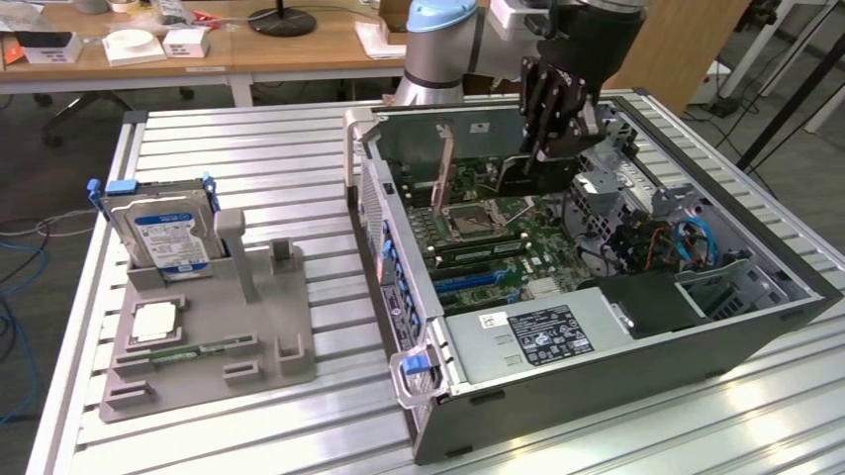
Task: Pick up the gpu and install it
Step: 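Insert the gpu into the slot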
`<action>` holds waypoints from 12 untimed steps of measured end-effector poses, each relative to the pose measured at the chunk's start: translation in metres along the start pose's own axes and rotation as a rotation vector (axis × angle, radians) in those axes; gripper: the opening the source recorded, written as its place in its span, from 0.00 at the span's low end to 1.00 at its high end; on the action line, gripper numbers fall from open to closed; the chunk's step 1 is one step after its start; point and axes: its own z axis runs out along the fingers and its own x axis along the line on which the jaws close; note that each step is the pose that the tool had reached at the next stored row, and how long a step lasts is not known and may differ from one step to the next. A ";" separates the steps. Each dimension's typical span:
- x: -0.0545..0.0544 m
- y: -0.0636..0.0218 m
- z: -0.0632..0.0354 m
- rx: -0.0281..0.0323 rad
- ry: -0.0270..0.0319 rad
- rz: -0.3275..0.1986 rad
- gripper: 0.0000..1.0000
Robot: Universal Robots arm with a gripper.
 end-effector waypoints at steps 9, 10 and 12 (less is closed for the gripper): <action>0.001 0.0000 0.0023 0.0000 0.0000 0.000 0.26; 0.001 0.0000 0.0026 0.0000 0.0000 0.000 0.26; 0.001 -0.0001 0.0031 0.0000 -0.0001 0.000 0.26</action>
